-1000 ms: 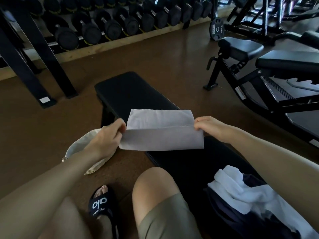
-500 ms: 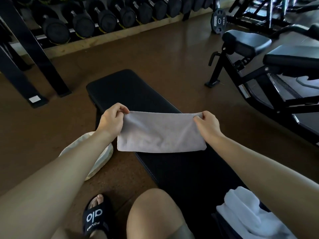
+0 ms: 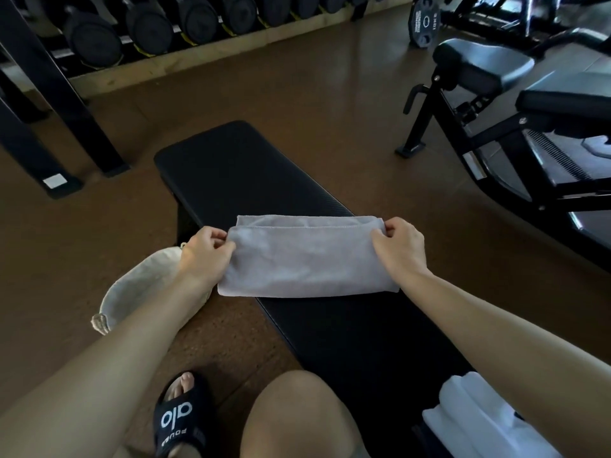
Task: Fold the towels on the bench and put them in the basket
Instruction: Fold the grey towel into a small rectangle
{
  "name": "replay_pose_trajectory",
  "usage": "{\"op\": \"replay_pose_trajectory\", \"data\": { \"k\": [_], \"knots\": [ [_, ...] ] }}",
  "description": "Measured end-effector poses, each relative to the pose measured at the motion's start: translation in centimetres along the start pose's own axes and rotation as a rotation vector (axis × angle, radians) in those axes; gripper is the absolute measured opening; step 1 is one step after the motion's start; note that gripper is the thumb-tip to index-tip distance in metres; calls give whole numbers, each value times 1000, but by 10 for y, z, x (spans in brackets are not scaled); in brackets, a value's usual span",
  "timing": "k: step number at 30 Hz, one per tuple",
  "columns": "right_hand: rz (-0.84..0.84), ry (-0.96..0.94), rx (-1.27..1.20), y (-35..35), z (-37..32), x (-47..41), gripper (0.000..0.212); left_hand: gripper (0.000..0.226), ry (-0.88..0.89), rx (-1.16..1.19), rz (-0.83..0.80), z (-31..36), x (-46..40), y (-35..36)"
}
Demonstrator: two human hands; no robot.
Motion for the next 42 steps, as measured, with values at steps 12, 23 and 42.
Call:
{"op": "replay_pose_trajectory", "data": {
  "k": [12, 23, 42],
  "knots": [
    [-9, -128, 24, -4, -12, 1, 11, 10, 161, 223, 178, 19, 0, -15],
    [-15, 124, 32, 0, 2, 2, 33, 19, -74, 51, 10, 2, -12, 3],
    [-32, -12, 215, 5, -9, 4, 15, 18, 29, -35, 28, 8, -13, 5]
  ]
}}
Point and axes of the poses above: each hand's wrist, its own x-axis away from the middle knuckle, its own y-axis out of the palm, z = x × y, the point moved 8 cm from there along -x, towards the middle knuckle, and after that the axes turned 4 degrees about -y, right-handed, at the moved point
